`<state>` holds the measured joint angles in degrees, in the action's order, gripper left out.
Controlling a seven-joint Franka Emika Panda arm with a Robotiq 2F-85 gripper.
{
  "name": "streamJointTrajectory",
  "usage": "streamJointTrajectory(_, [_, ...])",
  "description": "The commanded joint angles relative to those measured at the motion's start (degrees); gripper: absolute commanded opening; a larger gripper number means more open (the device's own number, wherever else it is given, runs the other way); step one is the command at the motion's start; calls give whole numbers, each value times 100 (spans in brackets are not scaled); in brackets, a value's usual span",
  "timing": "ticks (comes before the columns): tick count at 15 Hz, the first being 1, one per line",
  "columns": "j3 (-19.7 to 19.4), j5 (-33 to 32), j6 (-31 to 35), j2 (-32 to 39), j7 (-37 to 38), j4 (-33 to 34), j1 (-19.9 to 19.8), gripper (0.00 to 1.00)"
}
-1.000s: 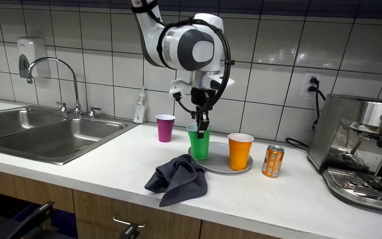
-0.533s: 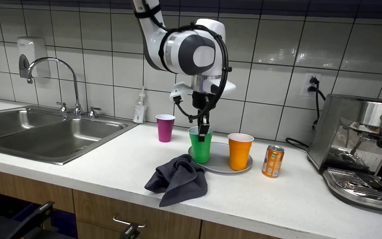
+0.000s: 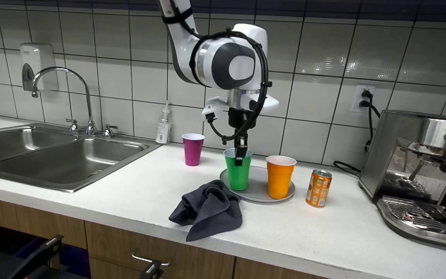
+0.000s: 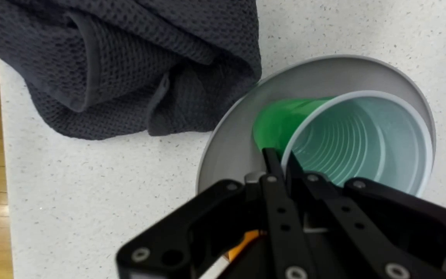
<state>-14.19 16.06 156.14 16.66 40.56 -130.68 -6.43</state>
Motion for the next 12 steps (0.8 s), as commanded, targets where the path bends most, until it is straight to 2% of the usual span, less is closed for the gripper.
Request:
streamJointTrajectory(1, [32, 107, -8, 130, 91, 158, -71, 1])
streamJointTrajectory(6, [41, 158, -43, 216, 75, 241, -92, 1])
streamJointTrajectory(7, [30, 152, -44, 230, 95, 255, -84, 6])
streamJointTrajectory(8, [28, 153, -46, 234, 90, 265, -84, 31])
streamJointTrajectory(9, [27, 158, -45, 237, 90, 271, -86, 32])
streamJointTrajectory(12, [36, 175, -32, 204, 69, 257, -92, 51])
